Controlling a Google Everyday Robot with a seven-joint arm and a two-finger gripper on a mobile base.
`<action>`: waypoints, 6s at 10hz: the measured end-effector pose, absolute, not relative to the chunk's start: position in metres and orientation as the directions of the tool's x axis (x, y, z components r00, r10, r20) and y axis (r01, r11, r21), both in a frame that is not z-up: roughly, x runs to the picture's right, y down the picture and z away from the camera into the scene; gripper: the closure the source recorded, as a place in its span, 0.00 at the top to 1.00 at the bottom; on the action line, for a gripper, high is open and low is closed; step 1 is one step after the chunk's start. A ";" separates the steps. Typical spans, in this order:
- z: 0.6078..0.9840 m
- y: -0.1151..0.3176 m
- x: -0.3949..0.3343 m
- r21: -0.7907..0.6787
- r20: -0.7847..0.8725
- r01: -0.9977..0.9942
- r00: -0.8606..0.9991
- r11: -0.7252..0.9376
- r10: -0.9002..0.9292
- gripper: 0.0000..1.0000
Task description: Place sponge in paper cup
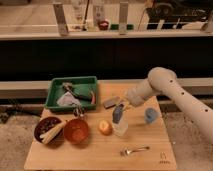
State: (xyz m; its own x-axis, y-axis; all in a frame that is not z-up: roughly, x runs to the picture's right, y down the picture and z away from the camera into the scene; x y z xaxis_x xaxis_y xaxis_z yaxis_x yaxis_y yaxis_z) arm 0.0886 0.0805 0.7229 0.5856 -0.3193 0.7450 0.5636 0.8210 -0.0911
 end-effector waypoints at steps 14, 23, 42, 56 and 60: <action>0.712 0.085 0.087 -0.052 0.798 0.651 0.483 0.757 -0.360 0.00; 0.707 0.091 0.090 0.035 0.842 0.710 0.358 0.703 -0.403 0.00; 0.700 0.106 0.095 0.080 0.842 0.736 0.311 0.672 -0.441 0.80; 0.707 0.099 0.099 0.029 0.821 0.692 0.395 0.721 -0.413 0.80; 0.707 0.099 0.100 0.029 0.821 0.692 0.395 0.721 -0.413 0.80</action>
